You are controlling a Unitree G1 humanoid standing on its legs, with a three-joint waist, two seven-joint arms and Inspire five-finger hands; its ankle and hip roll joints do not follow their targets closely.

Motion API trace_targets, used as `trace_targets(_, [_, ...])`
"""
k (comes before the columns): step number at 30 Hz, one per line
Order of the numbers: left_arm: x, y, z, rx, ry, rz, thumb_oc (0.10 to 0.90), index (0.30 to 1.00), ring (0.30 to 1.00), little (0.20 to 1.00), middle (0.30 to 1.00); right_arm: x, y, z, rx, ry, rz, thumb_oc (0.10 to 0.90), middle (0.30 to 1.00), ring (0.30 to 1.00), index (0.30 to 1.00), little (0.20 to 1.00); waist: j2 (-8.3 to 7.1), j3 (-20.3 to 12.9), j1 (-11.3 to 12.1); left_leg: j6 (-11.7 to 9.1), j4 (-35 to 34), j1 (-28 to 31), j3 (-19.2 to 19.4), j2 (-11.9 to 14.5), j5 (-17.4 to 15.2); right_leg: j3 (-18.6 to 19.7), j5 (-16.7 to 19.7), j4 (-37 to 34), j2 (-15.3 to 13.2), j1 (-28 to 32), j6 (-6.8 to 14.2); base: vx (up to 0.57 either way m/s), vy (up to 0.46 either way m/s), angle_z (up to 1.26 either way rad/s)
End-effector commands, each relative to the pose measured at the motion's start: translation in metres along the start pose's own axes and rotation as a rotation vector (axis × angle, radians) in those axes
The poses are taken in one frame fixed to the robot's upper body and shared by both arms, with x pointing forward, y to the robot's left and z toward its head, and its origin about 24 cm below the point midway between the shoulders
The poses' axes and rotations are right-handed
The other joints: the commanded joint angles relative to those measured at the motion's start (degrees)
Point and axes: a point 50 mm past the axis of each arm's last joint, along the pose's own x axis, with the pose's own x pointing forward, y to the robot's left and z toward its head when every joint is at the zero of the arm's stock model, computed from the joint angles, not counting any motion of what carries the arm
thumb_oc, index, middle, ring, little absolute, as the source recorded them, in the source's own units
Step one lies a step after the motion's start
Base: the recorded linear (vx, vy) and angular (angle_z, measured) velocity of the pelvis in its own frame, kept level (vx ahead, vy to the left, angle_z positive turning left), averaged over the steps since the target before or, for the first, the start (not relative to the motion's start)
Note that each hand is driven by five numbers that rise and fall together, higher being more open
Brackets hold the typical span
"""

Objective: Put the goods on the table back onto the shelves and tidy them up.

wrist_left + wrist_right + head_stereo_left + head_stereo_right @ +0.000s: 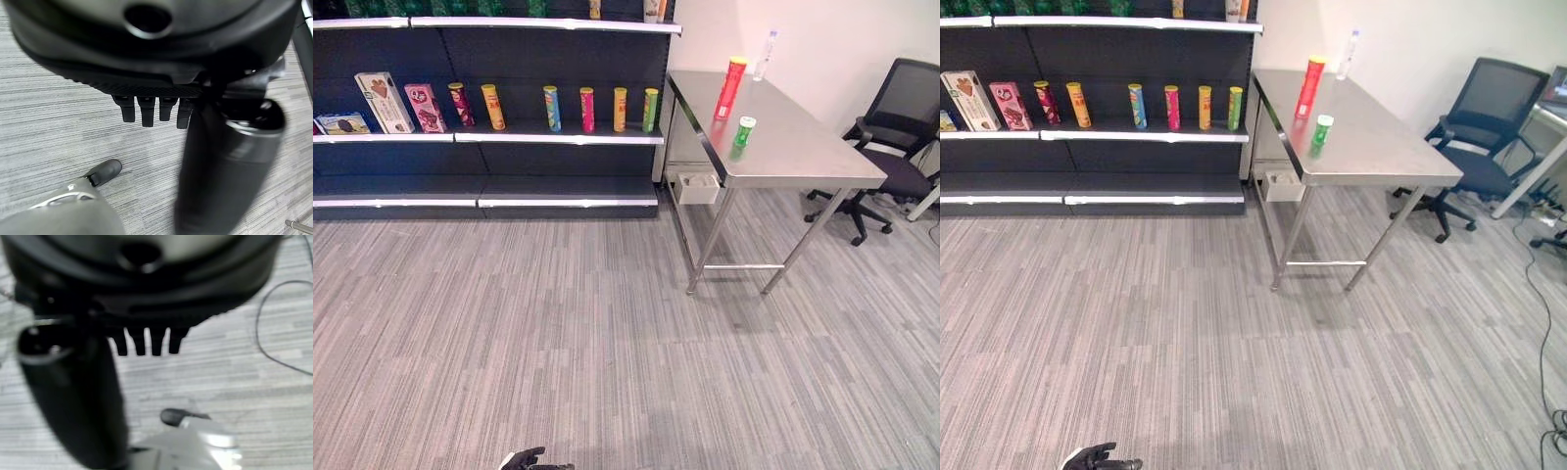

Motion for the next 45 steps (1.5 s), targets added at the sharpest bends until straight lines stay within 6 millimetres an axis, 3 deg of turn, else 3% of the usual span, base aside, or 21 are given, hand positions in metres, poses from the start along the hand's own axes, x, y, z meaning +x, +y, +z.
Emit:
trace_targets(1, [0.004,0.007,0.039,0.026,-0.146,0.017,0.8,0.9,0.9,0.9,0.9,0.002,-0.018,0.041,-0.045,-0.151,-0.051,0.8,0.9,0.9,0.9,0.9,-0.02,-0.68,-0.31,-5.81,0.09,3.1,1.65,3.76,-3.76,-0.9,1.89,-0.56,-2.9,-2.41,6.99,0.0,0.0,0.0])
trace_targets(5, [0.004,0.008,0.045,0.047,-0.169,0.026,0.8,0.9,0.9,0.9,0.9,0.001,-0.017,0.052,-0.063,-0.199,-0.046,0.8,0.9,0.9,0.9,0.9,-0.03,-0.73,-0.26,-5.77,0.09,3.2,1.83,3.75,-3.83,-1.12,1.98,-0.55,-3.06,-2.38,7.14,0.0,0.0,0.0])
trace_targets(23, [0.004,-0.002,0.036,0.066,-0.14,0.0,0.8,0.9,0.9,0.9,0.9,0.0,-0.012,0.055,-0.077,-0.216,-0.023,0.8,0.9,0.9,0.9,0.9,-0.09,-0.97,-0.18,-5.65,0.09,3.58,1.7,3.57,-4.22,-1.33,1.79,-0.41,-3.36,-1.97,7.11,0.0,0.0,0.0])
trace_targets(42, [0.004,-0.002,0.033,0.036,-0.124,0.008,0.8,0.9,0.9,0.9,0.9,0.001,-0.01,0.041,-0.071,-0.161,-0.031,0.8,0.9,0.9,0.9,0.9,-0.24,-0.4,-0.41,-5.85,0.57,3.71,1.39,4.1,-4.28,-0.67,0.83,-0.28,-2.61,-1.97,6.4,0.01,-0.022,0.0])
trace_targets(45, [0.004,-0.003,0.035,0.019,-0.13,0.003,0.8,0.9,0.9,0.9,0.9,0.001,-0.011,0.043,-0.066,-0.168,-0.031,0.8,0.9,0.9,0.9,0.9,-0.22,0.47,-0.51,-5.96,4.04,1.76,1.18,4.52,-5.22,-0.13,0.25,0.76,-2.26,-3.07,5.74,0.02,-0.096,-0.02])
